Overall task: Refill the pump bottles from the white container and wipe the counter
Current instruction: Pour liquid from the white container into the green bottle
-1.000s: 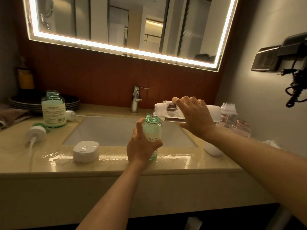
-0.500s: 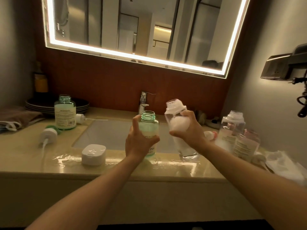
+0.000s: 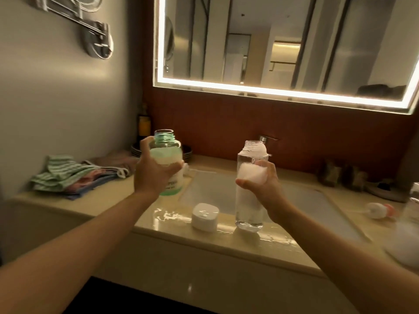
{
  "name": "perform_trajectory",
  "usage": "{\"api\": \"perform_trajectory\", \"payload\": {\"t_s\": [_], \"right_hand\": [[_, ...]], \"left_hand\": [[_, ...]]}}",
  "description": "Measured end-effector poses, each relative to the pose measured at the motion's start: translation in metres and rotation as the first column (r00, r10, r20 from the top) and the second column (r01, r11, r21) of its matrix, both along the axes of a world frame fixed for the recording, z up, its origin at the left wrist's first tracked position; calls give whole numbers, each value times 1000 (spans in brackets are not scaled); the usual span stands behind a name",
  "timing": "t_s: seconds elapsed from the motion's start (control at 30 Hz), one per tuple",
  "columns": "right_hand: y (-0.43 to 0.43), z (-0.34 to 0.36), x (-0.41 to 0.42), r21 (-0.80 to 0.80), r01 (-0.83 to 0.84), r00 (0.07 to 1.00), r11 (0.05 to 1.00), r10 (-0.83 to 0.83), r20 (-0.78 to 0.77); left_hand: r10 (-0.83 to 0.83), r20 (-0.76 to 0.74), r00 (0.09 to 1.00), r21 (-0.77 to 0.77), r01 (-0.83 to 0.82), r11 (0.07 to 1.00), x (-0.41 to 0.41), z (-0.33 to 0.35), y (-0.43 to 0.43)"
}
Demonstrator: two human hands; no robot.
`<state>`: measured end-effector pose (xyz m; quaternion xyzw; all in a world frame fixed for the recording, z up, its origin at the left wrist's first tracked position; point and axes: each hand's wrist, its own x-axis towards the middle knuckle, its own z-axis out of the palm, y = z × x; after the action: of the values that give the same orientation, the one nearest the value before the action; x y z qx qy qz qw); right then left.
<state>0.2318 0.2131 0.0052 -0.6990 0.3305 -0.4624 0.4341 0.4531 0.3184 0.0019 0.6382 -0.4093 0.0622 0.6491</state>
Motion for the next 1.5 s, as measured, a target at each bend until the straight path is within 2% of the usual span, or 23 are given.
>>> {"api": "perform_trajectory", "payload": {"t_s": [0.13,0.27,0.43,0.53,0.63,0.7,0.77,0.8,0.83,0.9,0.97,1.03,1.1,1.23,1.4,1.5], "right_hand": [[0,6,34,-50,1,1000,999,-2,-10],[-3,12,60,-112,2,1000,994,-4,-14],[-12,8,91,-107,-6,1000,994,3,-29],[-15,2,104,-93,-30,999,995,26,-34],[-19,-3,116,-67,-55,998,996,54,-26],[-22,-5,122,-64,-64,998,996,62,-25],[-26,-6,127,-66,-72,997,995,71,-23],[-28,-6,129,-66,-74,997,995,73,-23],[-30,-6,130,-67,-74,997,995,73,-24],[-34,-7,133,-69,-69,997,995,67,-25],[-38,-7,135,-69,-67,998,995,66,-21],[-42,-8,136,-60,-73,997,996,73,-14],[-48,-11,139,-58,-91,996,994,90,-11],[-65,-16,150,-28,-128,992,991,128,2],[-85,-25,164,4,-167,985,986,167,30],[-96,-31,169,32,-161,986,986,160,44]], "left_hand": [[145,-9,989,66,-144,987,52,-25,32],[191,-25,981,92,-188,978,81,-48,46],[219,26,975,98,-221,970,103,-61,42],[203,-1,979,113,-201,973,110,-63,34],[368,158,916,48,-380,924,106,-57,28],[454,342,823,-120,-441,890,96,-46,26],[465,501,730,-255,-389,885,81,-34,20],[434,549,715,-265,-343,901,72,-29,14],[367,558,744,-226,-290,930,63,-25,6],[194,437,878,-64,-184,981,46,-20,-11],[99,204,974,80,-118,990,40,-17,-35],[99,-2,995,169,-98,981,48,-12,-58],[114,-116,987,229,-85,970,62,-10,-79],[114,-212,971,304,-45,951,86,-13,-113],[57,-236,970,305,18,952,99,-24,-143],[85,-225,971,306,-12,952,101,-30,-154]]}}
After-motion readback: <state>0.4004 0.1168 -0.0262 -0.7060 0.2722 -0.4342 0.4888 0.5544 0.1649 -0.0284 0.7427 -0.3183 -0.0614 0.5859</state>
